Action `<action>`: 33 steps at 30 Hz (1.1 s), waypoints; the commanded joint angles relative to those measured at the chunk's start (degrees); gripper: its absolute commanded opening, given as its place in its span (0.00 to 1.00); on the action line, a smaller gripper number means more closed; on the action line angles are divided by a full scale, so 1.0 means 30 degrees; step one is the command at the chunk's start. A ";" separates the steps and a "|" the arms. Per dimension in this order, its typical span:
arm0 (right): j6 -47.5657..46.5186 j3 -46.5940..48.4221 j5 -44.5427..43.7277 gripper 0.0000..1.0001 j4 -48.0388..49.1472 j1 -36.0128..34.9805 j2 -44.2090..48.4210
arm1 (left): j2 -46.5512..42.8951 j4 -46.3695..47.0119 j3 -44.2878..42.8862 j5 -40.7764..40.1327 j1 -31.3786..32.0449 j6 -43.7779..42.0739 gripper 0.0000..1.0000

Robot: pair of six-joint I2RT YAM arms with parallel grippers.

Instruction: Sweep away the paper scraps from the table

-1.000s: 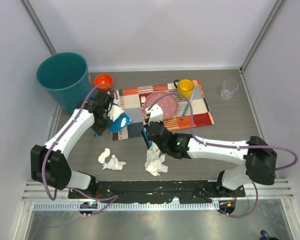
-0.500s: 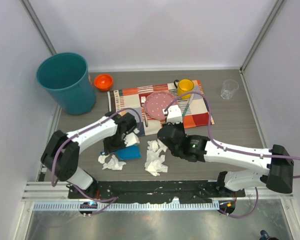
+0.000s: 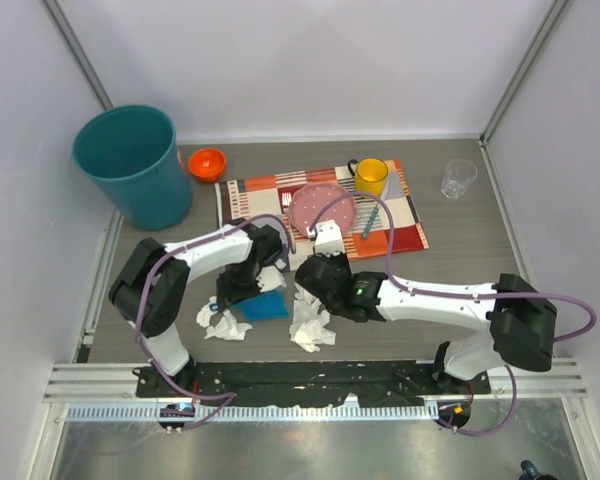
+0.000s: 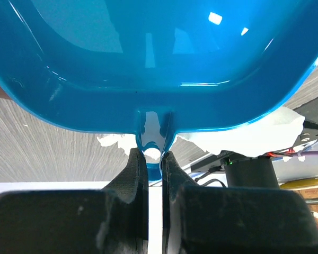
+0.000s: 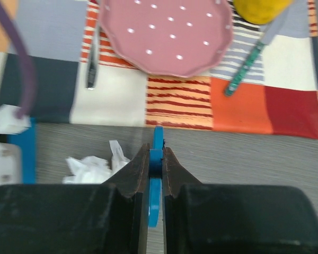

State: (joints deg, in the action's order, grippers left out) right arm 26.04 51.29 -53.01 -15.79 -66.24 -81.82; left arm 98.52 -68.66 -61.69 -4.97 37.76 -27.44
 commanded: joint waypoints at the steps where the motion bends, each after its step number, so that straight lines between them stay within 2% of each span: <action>1: 0.1397 0.1096 0.2580 0.01 0.3181 -0.0098 -0.0849 | 0.0440 0.0504 -0.0734 -0.0159 0.0070 -0.0023 0.00; 3: 0.1601 0.1623 0.3341 0.01 0.4115 -0.0157 -0.1608 | 0.0529 0.0593 -0.0881 -0.0072 0.0070 0.0036 0.00; 7: 0.3616 0.2414 0.7434 0.01 0.6287 -0.0186 -0.3221 | 0.0675 0.0681 -0.0999 0.0308 0.0070 0.0152 0.00; 11: 0.4121 0.4228 0.9084 0.01 0.6699 -0.0420 -0.4541 | 0.0500 0.0856 -0.0999 0.0310 0.0070 0.0270 0.00; 15: 0.4474 0.4554 0.9732 0.01 0.7023 -0.0509 -0.4631 | 0.0033 0.1003 -0.1086 0.0836 -0.0017 0.0358 0.00; 23: 0.2425 0.2946 0.6016 0.01 0.5472 -0.0012 -0.0944 | -0.1667 0.2229 -0.1029 0.2332 -0.1715 0.0768 0.00; 28: -0.0591 0.3030 0.1951 0.01 0.1812 0.0224 0.1957 | -0.2982 0.3082 -0.0326 0.2741 -0.1776 0.1060 0.00; 33: -0.1561 0.3089 0.0242 0.01 -0.0330 0.0633 0.4243 | -0.3747 0.3260 -0.0471 0.2653 -0.1863 0.1296 0.00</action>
State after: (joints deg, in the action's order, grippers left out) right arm 25.45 59.46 -43.99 -10.63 -65.36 -73.91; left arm 90.30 -61.04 -62.83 1.21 32.45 -24.67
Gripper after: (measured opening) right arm 0.139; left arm 0.080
